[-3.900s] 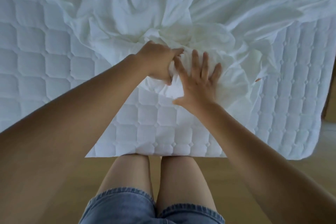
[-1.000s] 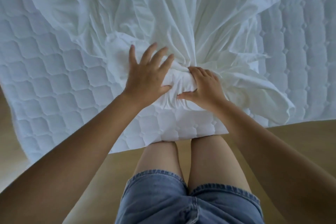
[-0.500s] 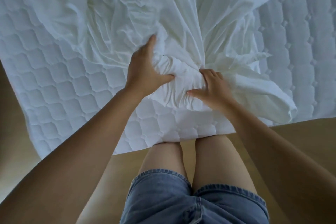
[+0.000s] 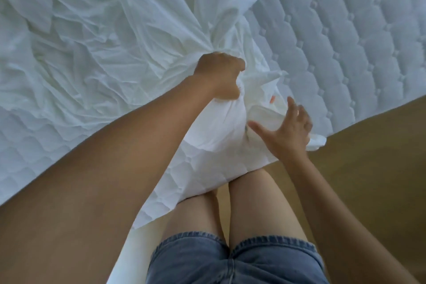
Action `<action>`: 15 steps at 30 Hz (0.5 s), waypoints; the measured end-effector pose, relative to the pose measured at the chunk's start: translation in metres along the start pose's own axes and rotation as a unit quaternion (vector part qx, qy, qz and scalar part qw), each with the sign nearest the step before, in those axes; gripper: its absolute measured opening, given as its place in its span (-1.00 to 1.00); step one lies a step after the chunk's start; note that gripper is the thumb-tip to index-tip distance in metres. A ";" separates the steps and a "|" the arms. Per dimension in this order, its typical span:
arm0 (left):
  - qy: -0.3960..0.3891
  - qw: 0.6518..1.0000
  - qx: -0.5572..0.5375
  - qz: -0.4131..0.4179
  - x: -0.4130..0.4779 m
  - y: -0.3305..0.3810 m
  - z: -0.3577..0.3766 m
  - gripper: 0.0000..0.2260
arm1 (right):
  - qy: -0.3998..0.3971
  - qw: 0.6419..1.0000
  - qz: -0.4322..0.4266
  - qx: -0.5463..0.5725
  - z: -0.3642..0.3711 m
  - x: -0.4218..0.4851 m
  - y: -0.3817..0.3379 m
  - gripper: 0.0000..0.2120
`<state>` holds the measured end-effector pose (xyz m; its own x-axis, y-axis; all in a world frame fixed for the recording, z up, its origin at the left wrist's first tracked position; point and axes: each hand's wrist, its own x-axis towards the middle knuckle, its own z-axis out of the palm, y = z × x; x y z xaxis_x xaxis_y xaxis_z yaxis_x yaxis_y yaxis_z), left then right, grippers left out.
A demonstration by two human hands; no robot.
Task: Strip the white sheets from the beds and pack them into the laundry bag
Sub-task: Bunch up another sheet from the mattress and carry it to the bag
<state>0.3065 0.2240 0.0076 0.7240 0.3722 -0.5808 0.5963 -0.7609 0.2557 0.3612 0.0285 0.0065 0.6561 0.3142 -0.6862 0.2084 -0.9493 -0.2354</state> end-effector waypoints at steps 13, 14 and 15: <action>-0.028 0.999 -0.019 -0.008 0.047 0.004 0.006 -0.49 | -0.128 0.958 -0.056 0.250 0.031 0.014 -0.047 0.19; -0.033 0.999 -0.026 -0.012 0.051 0.003 0.004 -0.48 | -0.140 0.964 -0.087 0.207 0.035 0.011 -0.055 0.26; -0.035 0.999 -0.034 -0.016 0.053 0.001 0.003 -0.48 | -0.144 0.971 -0.107 0.159 0.038 0.010 -0.064 0.32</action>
<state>0.3449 0.2415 -0.0252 0.6791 0.3562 -0.6418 0.6430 -0.7104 0.2861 0.3269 0.0929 -0.0118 0.3831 0.5378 -0.7510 0.0535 -0.8246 -0.5632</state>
